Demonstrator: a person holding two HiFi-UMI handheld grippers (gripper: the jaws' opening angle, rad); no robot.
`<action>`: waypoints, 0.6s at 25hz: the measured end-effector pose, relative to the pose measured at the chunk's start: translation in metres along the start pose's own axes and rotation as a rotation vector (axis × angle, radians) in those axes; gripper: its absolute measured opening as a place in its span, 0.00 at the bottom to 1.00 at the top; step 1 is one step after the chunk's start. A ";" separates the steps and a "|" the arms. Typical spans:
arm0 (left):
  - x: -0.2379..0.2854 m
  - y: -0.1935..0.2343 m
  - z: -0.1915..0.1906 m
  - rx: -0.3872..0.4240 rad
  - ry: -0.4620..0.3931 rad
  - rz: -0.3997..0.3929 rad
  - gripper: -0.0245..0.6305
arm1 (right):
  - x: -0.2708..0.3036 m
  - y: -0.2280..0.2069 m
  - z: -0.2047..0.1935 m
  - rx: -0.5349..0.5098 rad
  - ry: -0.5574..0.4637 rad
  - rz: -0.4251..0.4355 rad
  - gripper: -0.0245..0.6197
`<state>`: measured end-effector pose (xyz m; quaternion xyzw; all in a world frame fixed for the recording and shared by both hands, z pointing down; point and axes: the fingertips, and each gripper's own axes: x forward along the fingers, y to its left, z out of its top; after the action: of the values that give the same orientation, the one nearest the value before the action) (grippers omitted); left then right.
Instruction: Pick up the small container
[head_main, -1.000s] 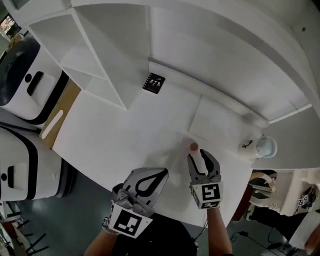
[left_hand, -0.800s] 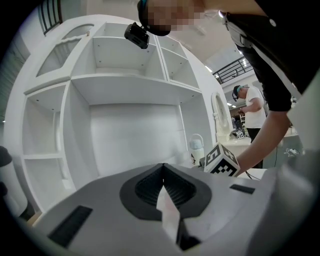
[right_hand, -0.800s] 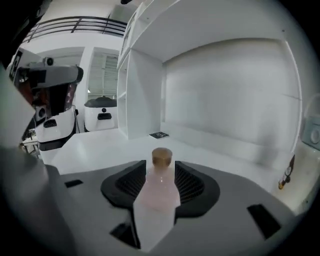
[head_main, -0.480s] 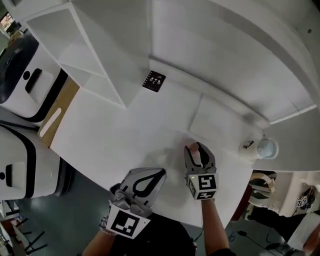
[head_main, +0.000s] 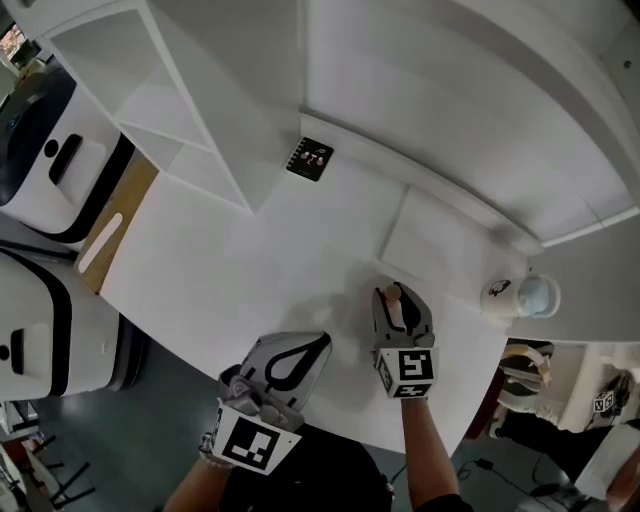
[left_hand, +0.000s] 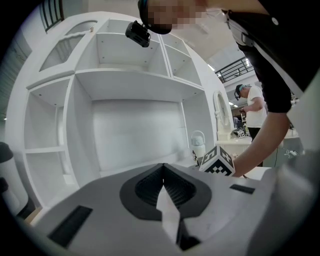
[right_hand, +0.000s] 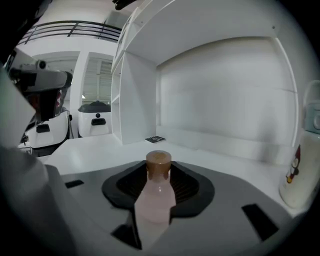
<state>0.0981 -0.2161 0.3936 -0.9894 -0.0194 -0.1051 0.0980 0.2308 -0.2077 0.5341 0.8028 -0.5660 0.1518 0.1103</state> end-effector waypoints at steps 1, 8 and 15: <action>0.000 0.001 -0.001 -0.003 -0.001 0.000 0.04 | 0.000 0.000 0.000 0.001 0.001 0.000 0.27; 0.005 0.000 -0.007 -0.027 -0.005 -0.033 0.04 | -0.004 0.001 0.001 -0.002 0.011 -0.011 0.27; 0.013 -0.009 -0.013 -0.075 -0.016 -0.101 0.07 | -0.016 0.008 0.015 0.010 0.007 -0.003 0.27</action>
<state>0.1079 -0.2094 0.4104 -0.9910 -0.0662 -0.1027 0.0554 0.2201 -0.2015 0.5148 0.8035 -0.5637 0.1575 0.1085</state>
